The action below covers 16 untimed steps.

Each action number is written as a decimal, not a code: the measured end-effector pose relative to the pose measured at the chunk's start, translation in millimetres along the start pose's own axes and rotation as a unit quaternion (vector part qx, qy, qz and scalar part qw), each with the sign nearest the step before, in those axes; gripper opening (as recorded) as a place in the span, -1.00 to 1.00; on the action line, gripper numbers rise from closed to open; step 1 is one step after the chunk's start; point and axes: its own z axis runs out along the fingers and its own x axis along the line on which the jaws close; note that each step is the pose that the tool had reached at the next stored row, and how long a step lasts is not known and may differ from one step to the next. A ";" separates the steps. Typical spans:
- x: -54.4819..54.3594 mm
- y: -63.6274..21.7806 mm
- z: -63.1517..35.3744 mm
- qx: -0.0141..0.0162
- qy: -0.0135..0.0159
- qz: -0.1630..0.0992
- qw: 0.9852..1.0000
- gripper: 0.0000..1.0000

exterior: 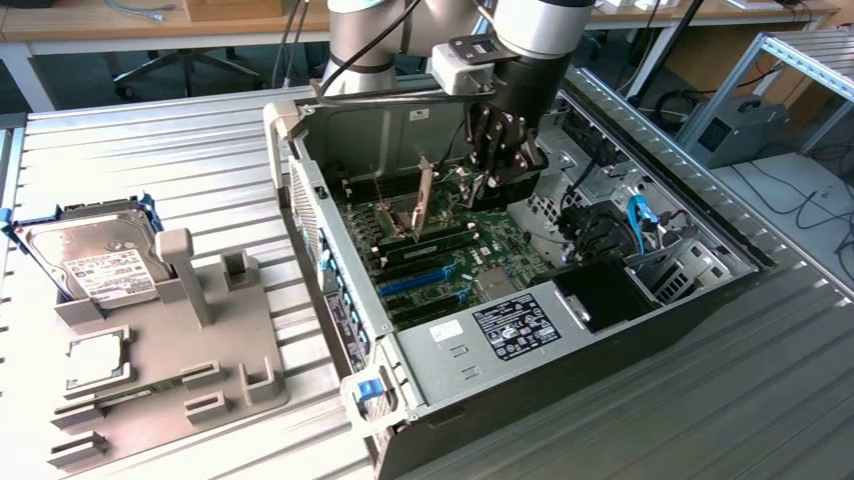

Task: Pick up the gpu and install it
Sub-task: 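Insert the gpu into the slot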

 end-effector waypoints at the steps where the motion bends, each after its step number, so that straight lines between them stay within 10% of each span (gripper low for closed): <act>1: 0.1 0.0 0.1 0.000 -0.003 0.000 1.000 -0.46; 6: 0.1 0.0 -0.1 0.000 -0.028 0.007 1.000 -0.46; 13: 0.1 0.0 -0.1 0.000 -0.029 0.013 0.999 -0.46; 16: 0.1 0.0 0.7 -0.019 -0.028 0.014 0.999 -0.46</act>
